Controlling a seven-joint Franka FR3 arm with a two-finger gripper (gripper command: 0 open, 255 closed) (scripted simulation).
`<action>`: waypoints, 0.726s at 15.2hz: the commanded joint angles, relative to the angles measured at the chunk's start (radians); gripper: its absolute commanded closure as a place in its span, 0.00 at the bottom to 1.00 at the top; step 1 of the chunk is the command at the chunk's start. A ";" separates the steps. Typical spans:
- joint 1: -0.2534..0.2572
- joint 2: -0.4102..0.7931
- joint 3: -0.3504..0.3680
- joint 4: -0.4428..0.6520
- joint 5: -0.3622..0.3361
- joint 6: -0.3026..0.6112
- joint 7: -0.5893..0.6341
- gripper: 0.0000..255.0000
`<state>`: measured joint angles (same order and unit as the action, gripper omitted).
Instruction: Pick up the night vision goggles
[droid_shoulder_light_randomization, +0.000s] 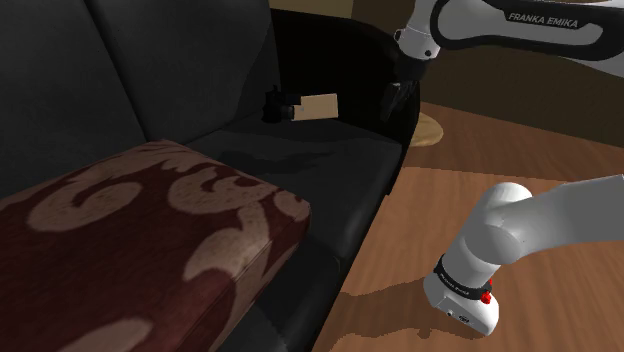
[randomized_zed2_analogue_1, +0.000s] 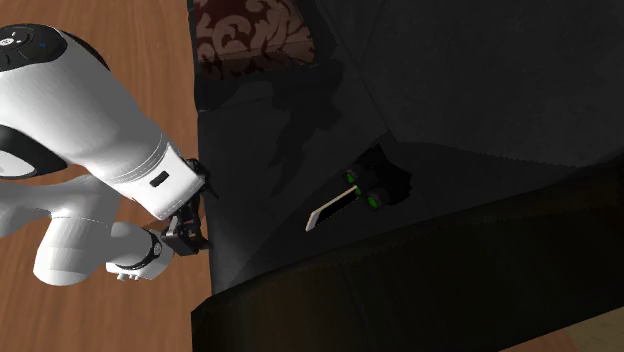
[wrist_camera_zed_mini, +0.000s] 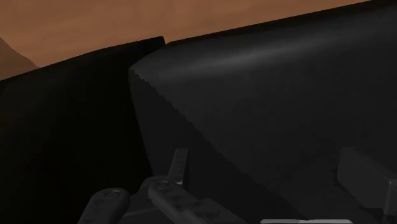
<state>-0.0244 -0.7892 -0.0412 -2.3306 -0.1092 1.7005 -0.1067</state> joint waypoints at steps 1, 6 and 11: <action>0.000 0.000 0.000 0.000 0.000 0.000 0.000 0.00; 0.043 0.247 -0.029 0.198 0.009 -0.003 -0.108 0.00; 0.079 0.488 -0.044 0.426 0.031 -0.046 -0.217 0.00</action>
<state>0.0467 -0.3512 -0.0846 -1.9566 -0.0838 1.6686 -0.3020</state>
